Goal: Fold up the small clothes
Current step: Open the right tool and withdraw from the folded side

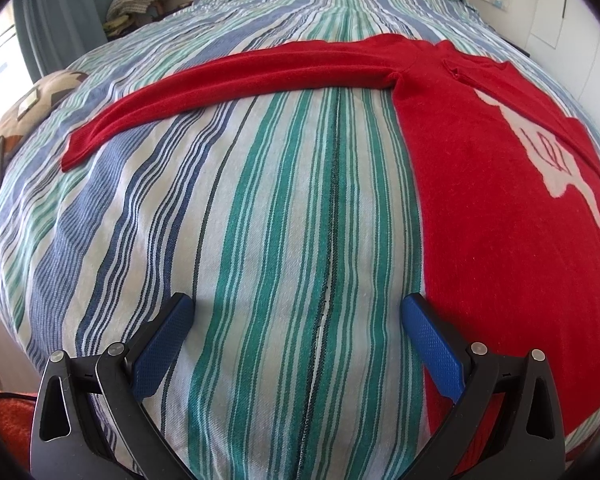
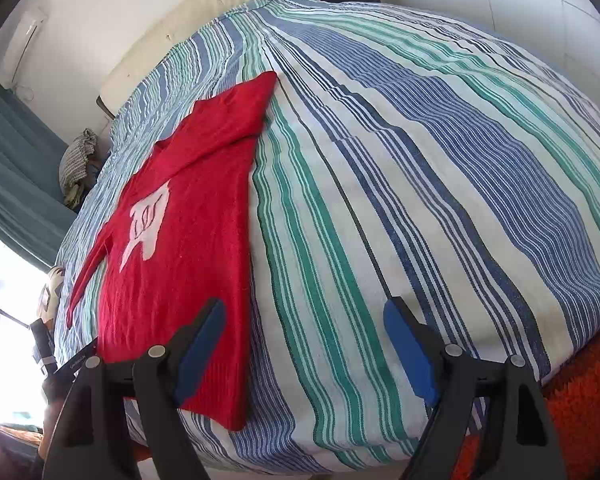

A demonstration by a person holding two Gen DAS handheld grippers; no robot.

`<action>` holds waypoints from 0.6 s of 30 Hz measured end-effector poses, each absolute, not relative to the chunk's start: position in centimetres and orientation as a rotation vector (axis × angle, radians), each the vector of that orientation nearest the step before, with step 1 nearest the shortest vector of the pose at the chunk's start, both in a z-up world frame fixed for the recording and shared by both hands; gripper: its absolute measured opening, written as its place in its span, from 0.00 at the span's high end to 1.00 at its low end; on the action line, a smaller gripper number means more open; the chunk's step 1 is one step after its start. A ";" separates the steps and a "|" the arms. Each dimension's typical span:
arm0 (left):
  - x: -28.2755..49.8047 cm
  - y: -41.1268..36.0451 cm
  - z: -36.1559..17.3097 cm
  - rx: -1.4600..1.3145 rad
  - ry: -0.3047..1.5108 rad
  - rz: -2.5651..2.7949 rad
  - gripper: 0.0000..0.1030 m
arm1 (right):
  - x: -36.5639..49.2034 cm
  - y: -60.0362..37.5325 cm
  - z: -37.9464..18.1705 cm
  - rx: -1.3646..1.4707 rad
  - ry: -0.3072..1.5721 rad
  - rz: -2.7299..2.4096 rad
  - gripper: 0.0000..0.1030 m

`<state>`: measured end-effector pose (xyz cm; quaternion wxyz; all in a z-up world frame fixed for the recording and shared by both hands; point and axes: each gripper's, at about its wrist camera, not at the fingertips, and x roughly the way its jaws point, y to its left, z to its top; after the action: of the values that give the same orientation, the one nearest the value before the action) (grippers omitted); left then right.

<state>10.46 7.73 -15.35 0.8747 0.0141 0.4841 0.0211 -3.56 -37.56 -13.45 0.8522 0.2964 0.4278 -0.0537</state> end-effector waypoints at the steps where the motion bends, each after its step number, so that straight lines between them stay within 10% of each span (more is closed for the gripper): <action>1: 10.5 7.8 -15.3 0.028 1.013 0.042 0.00 | -3.6 -37.5 -13.5 0.623 0.902 -0.115 0.22; 18: 10.6 7.9 -15.3 0.028 1.018 0.035 0.00 | -3.4 -37.4 -13.6 0.618 0.912 -0.123 0.22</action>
<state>10.64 7.89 -15.32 0.8729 0.0133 0.4874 0.0169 -3.37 -37.38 -13.63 0.8502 0.2936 0.4331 -0.0585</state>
